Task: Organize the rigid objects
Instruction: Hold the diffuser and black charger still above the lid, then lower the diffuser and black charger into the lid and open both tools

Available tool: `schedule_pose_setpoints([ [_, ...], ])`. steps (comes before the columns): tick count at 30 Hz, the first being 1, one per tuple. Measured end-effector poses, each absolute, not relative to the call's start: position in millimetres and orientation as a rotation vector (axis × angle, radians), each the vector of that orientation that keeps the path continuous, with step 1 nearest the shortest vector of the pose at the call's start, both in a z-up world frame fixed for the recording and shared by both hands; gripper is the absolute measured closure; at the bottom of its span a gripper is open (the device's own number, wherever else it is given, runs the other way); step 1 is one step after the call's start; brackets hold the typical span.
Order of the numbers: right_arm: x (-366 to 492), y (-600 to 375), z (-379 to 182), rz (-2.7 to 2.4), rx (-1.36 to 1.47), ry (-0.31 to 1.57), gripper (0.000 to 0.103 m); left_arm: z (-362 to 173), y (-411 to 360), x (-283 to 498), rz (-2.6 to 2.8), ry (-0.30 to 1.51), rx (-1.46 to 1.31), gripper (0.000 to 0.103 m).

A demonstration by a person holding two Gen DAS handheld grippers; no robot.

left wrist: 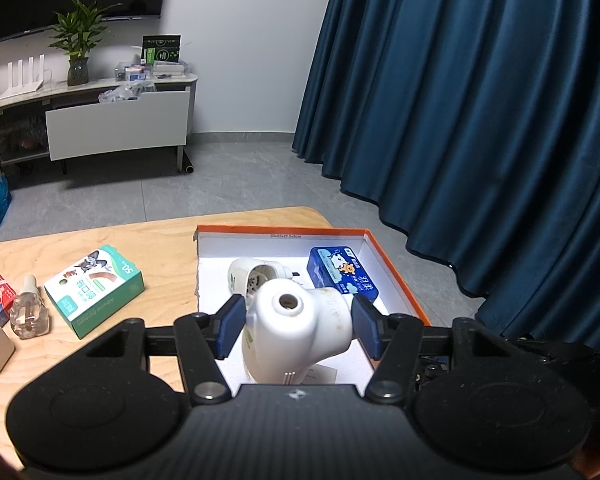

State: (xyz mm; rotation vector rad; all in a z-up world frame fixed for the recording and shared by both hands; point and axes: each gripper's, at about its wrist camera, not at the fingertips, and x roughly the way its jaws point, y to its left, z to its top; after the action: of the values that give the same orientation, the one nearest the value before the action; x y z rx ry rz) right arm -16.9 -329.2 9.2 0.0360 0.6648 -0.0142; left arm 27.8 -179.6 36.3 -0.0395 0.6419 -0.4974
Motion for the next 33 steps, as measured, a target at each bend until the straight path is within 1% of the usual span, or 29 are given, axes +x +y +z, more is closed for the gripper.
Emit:
schedule_pose_setpoints([
  [18,-15.8,-326.2,5.8,-0.008,0.036,0.674,0.059,36.1,-178.5,27.8,-0.498,0.644,-0.042,0.044],
  [19,-16.4,-325.6,5.9,-0.007,0.037,0.672,0.065,36.0,-179.2,27.9,-0.498,0.645,-0.042,0.044],
  [20,-16.7,-324.9,6.2,-0.006,0.037,0.673,0.068,36.0,-179.1,27.9,-0.498,0.645,-0.042,0.044],
  [33,-18.5,-334.3,8.9,-0.020,0.037,0.676,0.068,33.1,-185.1,32.4,-0.507,0.660,-0.031,0.044],
])
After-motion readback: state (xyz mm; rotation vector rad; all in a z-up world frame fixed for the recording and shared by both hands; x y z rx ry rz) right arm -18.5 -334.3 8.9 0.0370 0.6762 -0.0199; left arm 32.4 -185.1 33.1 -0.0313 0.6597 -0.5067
